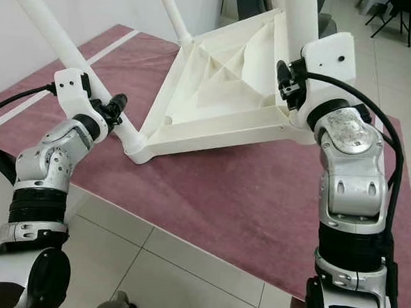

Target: Building children table

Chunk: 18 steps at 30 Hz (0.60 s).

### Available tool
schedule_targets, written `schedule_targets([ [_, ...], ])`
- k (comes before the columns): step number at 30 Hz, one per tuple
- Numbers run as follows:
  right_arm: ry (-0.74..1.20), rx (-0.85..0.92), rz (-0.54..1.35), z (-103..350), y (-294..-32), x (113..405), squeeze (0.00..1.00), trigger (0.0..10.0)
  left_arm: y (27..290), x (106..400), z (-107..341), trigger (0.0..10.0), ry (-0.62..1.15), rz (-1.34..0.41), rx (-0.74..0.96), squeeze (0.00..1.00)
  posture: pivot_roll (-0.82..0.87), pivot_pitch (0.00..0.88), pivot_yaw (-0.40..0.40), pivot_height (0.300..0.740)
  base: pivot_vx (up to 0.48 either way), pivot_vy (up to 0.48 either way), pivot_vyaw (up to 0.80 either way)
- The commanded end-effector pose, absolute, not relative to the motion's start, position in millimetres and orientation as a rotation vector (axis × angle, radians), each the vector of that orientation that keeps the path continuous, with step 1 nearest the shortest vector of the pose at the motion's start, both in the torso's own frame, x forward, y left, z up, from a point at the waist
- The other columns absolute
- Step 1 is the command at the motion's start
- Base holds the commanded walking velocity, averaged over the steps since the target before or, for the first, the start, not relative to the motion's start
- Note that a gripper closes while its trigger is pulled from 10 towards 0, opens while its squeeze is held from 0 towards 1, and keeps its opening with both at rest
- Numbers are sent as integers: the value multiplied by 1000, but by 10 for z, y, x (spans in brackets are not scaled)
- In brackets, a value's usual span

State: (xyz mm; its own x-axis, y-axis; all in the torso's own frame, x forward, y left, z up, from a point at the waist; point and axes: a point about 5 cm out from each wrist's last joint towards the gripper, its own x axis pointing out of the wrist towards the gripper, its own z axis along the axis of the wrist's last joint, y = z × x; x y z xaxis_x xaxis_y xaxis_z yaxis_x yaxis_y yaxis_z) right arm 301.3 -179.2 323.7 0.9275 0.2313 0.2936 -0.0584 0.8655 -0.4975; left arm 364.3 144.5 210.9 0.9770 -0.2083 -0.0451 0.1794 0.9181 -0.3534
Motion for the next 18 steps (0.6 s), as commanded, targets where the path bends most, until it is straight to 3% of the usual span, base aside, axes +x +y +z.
schedule_targets([
  [1, -730, -538, 295, 3814, -1414, 2661, 0, 10000, 843, 3552, 1835, 10000, 273, -464, -304, 0, 94, 0, -36, 740, 0, 0, 0],
  [9, -786, -610, 248, 4022, -1515, 2634, 0, 10000, 538, 3439, 1763, 10000, 333, -600, -311, 0, 77, 0, -28, 740, 0, 0, 0],
  [18, -874, -580, 276, 4190, -1470, 2560, 0, 10000, 449, 3405, 1784, 10000, 336, -651, -316, 0, 81, 0, -30, 740, 0, 0, 0],
])
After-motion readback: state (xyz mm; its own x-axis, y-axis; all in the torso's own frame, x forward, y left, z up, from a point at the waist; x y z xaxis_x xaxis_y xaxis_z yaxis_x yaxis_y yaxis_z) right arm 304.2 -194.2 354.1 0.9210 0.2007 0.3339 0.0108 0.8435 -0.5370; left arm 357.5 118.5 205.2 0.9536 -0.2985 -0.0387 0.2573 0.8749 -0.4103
